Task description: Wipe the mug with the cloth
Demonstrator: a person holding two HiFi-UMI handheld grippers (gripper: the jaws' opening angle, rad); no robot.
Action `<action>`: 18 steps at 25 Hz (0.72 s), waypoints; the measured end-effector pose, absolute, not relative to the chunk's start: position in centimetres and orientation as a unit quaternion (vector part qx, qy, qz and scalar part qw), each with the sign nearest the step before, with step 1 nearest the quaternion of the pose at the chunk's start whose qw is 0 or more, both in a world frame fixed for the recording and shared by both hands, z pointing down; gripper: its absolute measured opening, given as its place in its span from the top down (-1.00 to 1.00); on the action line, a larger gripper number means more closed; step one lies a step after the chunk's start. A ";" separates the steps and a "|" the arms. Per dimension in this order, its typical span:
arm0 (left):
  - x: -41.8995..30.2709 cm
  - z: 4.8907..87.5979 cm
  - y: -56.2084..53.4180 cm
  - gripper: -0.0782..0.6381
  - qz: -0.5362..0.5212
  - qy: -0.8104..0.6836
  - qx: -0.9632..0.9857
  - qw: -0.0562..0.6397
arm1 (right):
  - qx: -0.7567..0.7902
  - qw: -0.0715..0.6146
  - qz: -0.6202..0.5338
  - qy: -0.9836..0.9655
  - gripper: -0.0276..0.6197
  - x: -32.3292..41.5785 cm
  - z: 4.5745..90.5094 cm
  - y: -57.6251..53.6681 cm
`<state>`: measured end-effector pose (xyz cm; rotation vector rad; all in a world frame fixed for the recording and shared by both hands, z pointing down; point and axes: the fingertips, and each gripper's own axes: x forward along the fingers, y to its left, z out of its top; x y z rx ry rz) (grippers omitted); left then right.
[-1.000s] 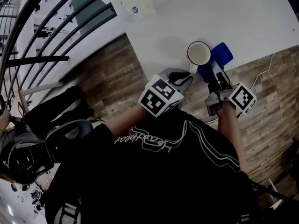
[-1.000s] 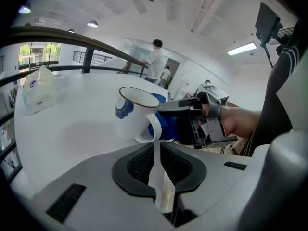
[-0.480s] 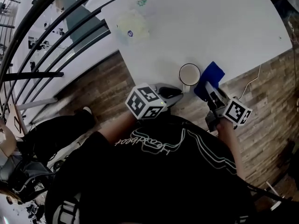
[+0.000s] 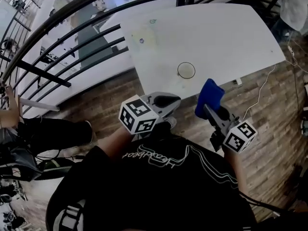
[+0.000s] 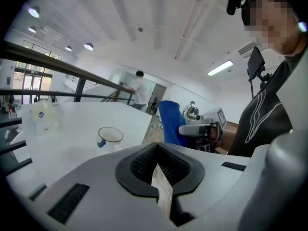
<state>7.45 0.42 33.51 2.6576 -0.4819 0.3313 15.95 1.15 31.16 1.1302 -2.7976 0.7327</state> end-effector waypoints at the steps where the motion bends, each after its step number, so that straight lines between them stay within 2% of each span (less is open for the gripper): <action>1: 7.7 32.6 2.9 0.76 0.108 -0.175 0.958 0.201 | 0.356 0.015 0.228 -0.906 0.72 15.9 30.5 3.7; 7: 9.4 26.6 17.0 0.76 0.061 -0.167 0.968 0.177 | 0.333 0.000 0.203 -0.921 0.72 15.7 26.6 16.9; 18: 9.7 17.2 28.6 0.76 0.057 -0.180 0.972 0.139 | 0.321 -0.009 0.192 -0.927 0.72 14.8 19.3 28.9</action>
